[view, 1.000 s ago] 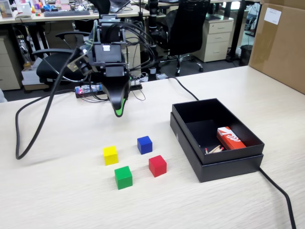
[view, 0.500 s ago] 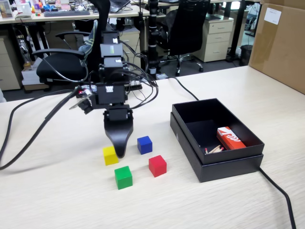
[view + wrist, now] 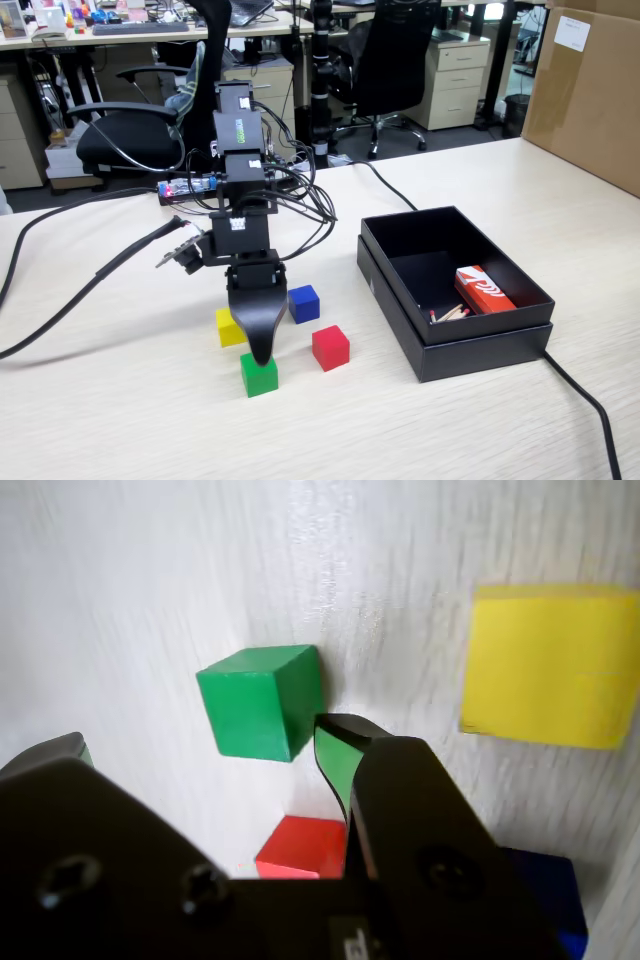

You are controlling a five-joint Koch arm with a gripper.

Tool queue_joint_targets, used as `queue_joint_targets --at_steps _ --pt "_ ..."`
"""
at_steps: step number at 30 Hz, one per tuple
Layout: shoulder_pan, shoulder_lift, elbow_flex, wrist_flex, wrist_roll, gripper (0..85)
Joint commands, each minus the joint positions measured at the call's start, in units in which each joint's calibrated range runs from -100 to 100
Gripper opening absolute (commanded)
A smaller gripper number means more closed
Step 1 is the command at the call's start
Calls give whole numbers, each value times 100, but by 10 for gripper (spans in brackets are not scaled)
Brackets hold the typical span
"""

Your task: Put the green cube on top of the red cube

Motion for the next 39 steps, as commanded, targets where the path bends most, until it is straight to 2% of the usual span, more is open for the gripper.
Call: queue_joint_targets --at_steps 1,25,30,34,37,39 --pt "0 -37 598 349 -83 453" --pt "-68 307 299 582 -254 448" --pt "-73 296 190 582 -269 354" --pt "-68 296 163 573 -303 350" --pt "-68 273 163 573 -303 255" --pt "-63 273 163 573 -303 246"
